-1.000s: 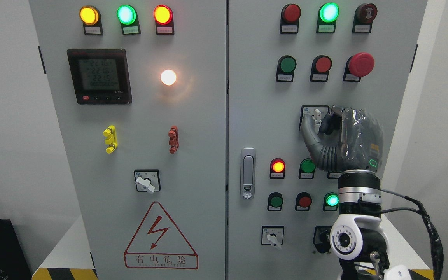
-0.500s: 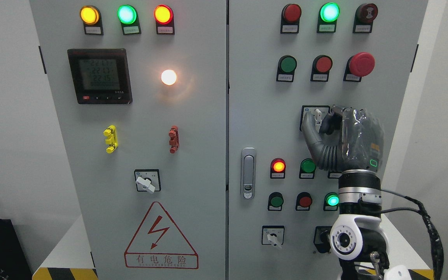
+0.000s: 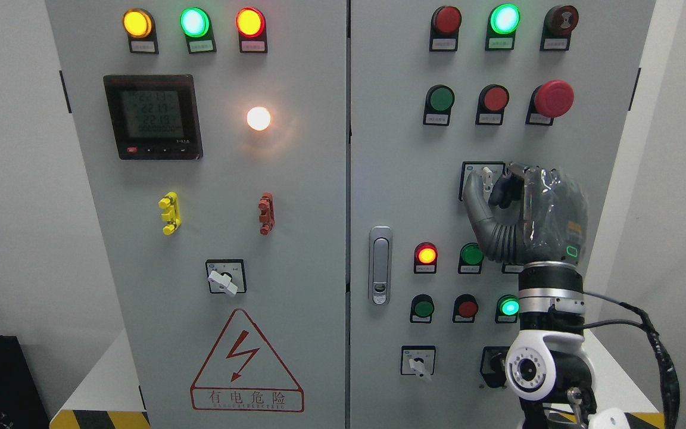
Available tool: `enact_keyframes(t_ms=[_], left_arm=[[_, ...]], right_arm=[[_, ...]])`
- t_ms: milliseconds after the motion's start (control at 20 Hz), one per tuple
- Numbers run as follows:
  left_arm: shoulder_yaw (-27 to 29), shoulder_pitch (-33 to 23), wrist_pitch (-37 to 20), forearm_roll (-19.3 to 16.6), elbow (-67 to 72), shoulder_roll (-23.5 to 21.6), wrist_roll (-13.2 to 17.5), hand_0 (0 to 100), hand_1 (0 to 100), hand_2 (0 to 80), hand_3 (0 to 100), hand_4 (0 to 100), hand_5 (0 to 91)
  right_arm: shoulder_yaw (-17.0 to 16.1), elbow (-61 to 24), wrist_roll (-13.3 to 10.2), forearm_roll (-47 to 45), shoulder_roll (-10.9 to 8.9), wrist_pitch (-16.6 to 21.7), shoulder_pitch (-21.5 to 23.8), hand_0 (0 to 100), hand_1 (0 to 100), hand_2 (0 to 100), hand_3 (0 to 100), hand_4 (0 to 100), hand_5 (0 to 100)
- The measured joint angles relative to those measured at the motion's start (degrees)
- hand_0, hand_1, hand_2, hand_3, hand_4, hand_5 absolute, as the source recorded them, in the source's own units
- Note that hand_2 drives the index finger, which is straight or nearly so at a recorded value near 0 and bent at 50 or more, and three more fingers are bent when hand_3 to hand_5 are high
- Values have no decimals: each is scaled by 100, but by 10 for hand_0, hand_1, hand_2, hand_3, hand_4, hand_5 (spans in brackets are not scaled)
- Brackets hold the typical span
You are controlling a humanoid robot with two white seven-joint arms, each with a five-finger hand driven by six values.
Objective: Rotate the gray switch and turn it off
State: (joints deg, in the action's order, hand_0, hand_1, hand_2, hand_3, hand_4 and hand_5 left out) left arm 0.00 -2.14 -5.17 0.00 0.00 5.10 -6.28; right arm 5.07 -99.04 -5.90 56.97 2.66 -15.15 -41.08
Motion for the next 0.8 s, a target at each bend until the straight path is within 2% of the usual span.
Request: enact_keyframes(t_ms=[450, 550, 650, 800], left_arm=[[0, 1, 0, 0, 0, 0, 0, 120, 389, 0, 0, 0, 0], [0, 2, 0, 0, 0, 0, 0, 120, 389, 0, 0, 0, 0], [0, 2, 0, 0, 0, 0, 0, 120, 389, 0, 0, 0, 0], [0, 2, -1, 0, 0, 0, 0, 120, 389, 0, 0, 0, 0]], right_arm=[[-49, -145, -20, -1, -111, 53, 49, 474, 416, 781, 886, 809, 933], [-69, -197, -27, -1, -138, 106, 90, 420, 445, 780, 886, 810, 933], [-90, -246, -32, -1, -159, 177, 139, 362, 457, 752, 871, 796, 928], [-126, -352, -58, -5, -185, 341, 231, 354, 438, 669, 869, 765, 876]])
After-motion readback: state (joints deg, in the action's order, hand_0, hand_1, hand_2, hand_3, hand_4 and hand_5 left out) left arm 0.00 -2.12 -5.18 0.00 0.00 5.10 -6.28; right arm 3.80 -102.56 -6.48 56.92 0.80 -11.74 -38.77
